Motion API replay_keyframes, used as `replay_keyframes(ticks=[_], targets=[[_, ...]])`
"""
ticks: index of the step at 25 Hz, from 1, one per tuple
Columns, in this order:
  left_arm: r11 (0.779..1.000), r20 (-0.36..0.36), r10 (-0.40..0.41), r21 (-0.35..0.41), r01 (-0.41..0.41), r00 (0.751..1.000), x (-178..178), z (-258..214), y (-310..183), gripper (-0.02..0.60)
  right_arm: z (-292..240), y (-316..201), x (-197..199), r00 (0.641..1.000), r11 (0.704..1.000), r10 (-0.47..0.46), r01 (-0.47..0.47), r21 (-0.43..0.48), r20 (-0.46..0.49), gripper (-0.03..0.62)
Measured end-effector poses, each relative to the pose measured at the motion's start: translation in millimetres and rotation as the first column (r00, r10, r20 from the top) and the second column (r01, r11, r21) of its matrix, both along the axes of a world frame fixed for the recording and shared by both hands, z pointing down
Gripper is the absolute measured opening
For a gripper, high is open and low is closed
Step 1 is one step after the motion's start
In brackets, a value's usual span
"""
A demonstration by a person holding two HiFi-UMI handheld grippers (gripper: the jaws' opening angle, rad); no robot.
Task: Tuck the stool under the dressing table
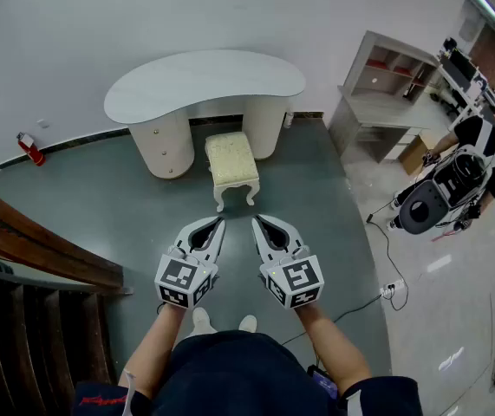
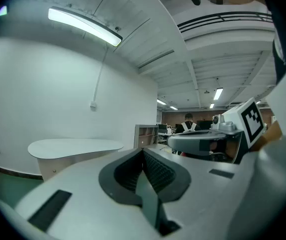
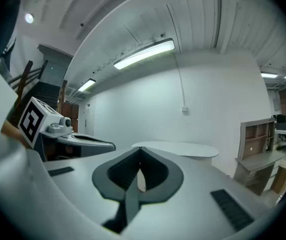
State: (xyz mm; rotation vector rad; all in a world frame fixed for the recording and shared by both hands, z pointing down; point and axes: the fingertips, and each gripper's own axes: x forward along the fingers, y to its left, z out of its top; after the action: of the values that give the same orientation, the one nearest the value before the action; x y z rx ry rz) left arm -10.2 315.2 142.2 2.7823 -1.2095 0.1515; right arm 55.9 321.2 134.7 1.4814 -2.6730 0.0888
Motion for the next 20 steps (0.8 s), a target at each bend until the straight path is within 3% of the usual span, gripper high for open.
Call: replay_keyframes(ticks=[8,20], targets=[[1.000,0.009,-0.011,-0.002,0.011,1.000,6.3,4.2,5.0,0.015,3.1,1.7,7.7,0.999,1.000,-0.003,0.003,-0.016,0.040,0.015],[0.995,0.004,-0.093,-0.030,0.093,0.996,19.0,15.0,17.1,0.015,10.0,9.4,34.9,0.996,0.998,-0.027,0.031,-0.048,0.084,0.015]])
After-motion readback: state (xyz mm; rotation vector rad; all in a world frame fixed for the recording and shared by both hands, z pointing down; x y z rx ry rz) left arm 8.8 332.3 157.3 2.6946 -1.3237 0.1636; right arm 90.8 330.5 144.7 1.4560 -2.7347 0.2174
